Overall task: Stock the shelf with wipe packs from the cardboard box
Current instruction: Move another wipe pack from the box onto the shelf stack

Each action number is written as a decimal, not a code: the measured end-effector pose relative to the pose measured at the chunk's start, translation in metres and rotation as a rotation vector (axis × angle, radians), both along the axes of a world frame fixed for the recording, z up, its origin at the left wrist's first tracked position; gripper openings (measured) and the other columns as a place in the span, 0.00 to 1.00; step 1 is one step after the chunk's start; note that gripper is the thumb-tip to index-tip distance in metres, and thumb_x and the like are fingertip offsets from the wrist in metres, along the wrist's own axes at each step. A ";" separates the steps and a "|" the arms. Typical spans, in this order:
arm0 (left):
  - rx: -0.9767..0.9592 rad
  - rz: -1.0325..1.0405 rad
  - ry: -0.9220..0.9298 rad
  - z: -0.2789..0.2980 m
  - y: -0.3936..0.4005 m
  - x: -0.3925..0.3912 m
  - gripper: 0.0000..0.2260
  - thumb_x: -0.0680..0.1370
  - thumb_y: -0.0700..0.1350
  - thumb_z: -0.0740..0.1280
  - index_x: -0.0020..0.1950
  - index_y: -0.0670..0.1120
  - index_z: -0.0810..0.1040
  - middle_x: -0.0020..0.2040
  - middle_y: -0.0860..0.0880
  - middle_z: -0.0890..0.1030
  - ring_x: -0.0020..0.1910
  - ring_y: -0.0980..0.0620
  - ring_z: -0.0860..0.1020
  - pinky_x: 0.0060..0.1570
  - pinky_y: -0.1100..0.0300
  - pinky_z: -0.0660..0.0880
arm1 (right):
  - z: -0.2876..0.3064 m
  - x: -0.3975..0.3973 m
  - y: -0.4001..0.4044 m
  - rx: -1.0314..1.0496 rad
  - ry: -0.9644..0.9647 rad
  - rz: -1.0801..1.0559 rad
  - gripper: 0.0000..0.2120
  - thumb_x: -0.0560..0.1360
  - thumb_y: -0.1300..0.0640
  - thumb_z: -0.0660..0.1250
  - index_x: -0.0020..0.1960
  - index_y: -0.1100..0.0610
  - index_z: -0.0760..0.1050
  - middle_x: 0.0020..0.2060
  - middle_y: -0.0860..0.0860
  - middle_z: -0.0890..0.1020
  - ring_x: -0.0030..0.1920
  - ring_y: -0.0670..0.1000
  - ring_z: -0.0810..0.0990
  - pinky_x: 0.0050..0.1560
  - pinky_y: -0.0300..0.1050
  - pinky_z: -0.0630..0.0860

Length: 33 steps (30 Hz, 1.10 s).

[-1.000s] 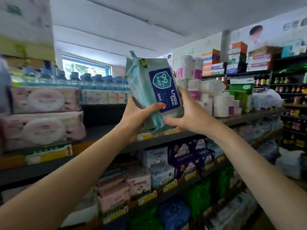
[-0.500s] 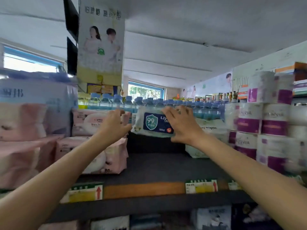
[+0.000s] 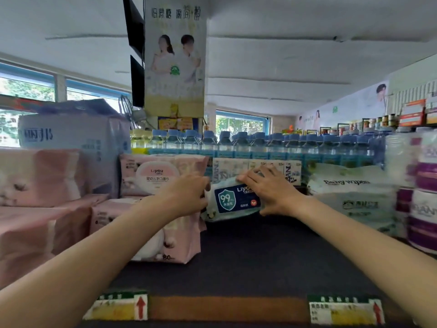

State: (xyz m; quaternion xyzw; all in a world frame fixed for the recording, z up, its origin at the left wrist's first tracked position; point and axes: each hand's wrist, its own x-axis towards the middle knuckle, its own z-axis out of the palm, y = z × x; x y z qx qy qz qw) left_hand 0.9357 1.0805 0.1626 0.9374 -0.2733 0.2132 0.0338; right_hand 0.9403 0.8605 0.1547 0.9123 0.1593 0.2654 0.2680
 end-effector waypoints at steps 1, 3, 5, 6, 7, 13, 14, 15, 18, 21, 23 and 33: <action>0.021 0.007 -0.009 -0.001 -0.002 0.003 0.16 0.76 0.43 0.60 0.63 0.46 0.72 0.63 0.46 0.73 0.61 0.48 0.73 0.61 0.51 0.71 | -0.001 0.002 -0.001 -0.009 -0.013 0.008 0.43 0.67 0.45 0.71 0.74 0.50 0.50 0.70 0.49 0.60 0.69 0.56 0.60 0.71 0.54 0.58; 0.068 0.026 -0.039 -0.003 -0.006 0.009 0.15 0.76 0.42 0.60 0.63 0.47 0.73 0.64 0.47 0.73 0.62 0.47 0.73 0.61 0.51 0.71 | -0.006 0.007 -0.003 -0.037 -0.023 0.022 0.44 0.68 0.45 0.71 0.75 0.51 0.50 0.71 0.50 0.61 0.69 0.56 0.61 0.69 0.53 0.59; 0.106 0.045 -0.069 -0.006 -0.012 0.013 0.16 0.76 0.40 0.60 0.63 0.48 0.73 0.64 0.47 0.72 0.62 0.46 0.73 0.60 0.51 0.71 | -0.013 0.012 -0.003 -0.106 0.051 -0.010 0.48 0.67 0.44 0.71 0.76 0.53 0.47 0.72 0.50 0.59 0.69 0.57 0.60 0.70 0.53 0.59; 0.119 0.042 -0.081 -0.007 -0.015 0.014 0.15 0.76 0.39 0.60 0.62 0.48 0.73 0.63 0.47 0.73 0.61 0.46 0.73 0.59 0.51 0.72 | -0.016 0.014 -0.004 -0.145 0.108 -0.043 0.50 0.66 0.43 0.72 0.76 0.54 0.44 0.73 0.50 0.57 0.70 0.57 0.59 0.70 0.52 0.60; 0.129 0.032 -0.094 -0.008 -0.017 0.015 0.15 0.76 0.39 0.61 0.62 0.48 0.74 0.62 0.47 0.73 0.60 0.46 0.73 0.59 0.51 0.72 | -0.017 0.016 -0.005 -0.171 0.167 -0.076 0.52 0.66 0.43 0.73 0.76 0.53 0.42 0.74 0.50 0.56 0.70 0.56 0.59 0.69 0.51 0.61; 0.136 -0.051 -0.137 -0.010 -0.027 -0.005 0.17 0.76 0.38 0.60 0.63 0.48 0.73 0.64 0.48 0.73 0.62 0.47 0.72 0.58 0.53 0.71 | -0.002 -0.021 -0.023 0.171 0.251 -0.204 0.43 0.70 0.50 0.71 0.76 0.52 0.49 0.73 0.51 0.60 0.70 0.54 0.63 0.69 0.50 0.65; 0.122 -0.075 -0.146 -0.010 -0.029 -0.012 0.16 0.76 0.39 0.60 0.63 0.48 0.73 0.64 0.48 0.73 0.62 0.47 0.73 0.58 0.53 0.71 | 0.001 -0.037 -0.025 0.235 0.234 -0.225 0.40 0.71 0.50 0.70 0.75 0.53 0.51 0.73 0.52 0.60 0.70 0.54 0.63 0.68 0.51 0.66; 0.105 -0.106 -0.158 -0.009 -0.032 -0.020 0.15 0.77 0.40 0.59 0.63 0.48 0.74 0.64 0.48 0.74 0.62 0.47 0.73 0.58 0.52 0.71 | 0.003 -0.055 -0.027 0.269 0.220 -0.255 0.38 0.72 0.49 0.69 0.75 0.54 0.52 0.72 0.53 0.61 0.70 0.55 0.64 0.68 0.51 0.66; 0.076 -0.245 -0.175 -0.012 -0.049 -0.050 0.13 0.78 0.42 0.59 0.61 0.47 0.75 0.62 0.46 0.76 0.59 0.45 0.75 0.56 0.50 0.73 | 0.004 -0.122 -0.030 0.325 0.164 -0.328 0.31 0.74 0.49 0.66 0.73 0.54 0.57 0.70 0.54 0.65 0.67 0.55 0.67 0.65 0.51 0.69; 0.026 -0.483 -0.124 -0.029 -0.079 -0.095 0.12 0.77 0.42 0.60 0.59 0.45 0.76 0.58 0.44 0.78 0.56 0.43 0.76 0.53 0.49 0.74 | -0.009 -0.205 -0.033 0.424 0.132 -0.409 0.24 0.75 0.51 0.65 0.68 0.56 0.65 0.65 0.55 0.70 0.63 0.56 0.71 0.62 0.52 0.70; -0.004 -0.697 -0.093 -0.051 -0.105 -0.137 0.11 0.77 0.42 0.60 0.57 0.44 0.77 0.56 0.43 0.79 0.54 0.43 0.77 0.51 0.51 0.74 | -0.027 -0.273 -0.032 0.512 0.160 -0.519 0.21 0.76 0.50 0.64 0.66 0.56 0.67 0.63 0.54 0.72 0.62 0.55 0.72 0.61 0.51 0.70; 0.373 -1.537 0.245 -0.237 -0.163 -0.438 0.12 0.76 0.41 0.61 0.57 0.42 0.78 0.56 0.41 0.78 0.56 0.41 0.77 0.55 0.50 0.74 | -0.208 -0.672 0.053 0.993 0.422 -1.434 0.20 0.79 0.47 0.57 0.61 0.60 0.72 0.56 0.55 0.79 0.54 0.55 0.77 0.52 0.42 0.68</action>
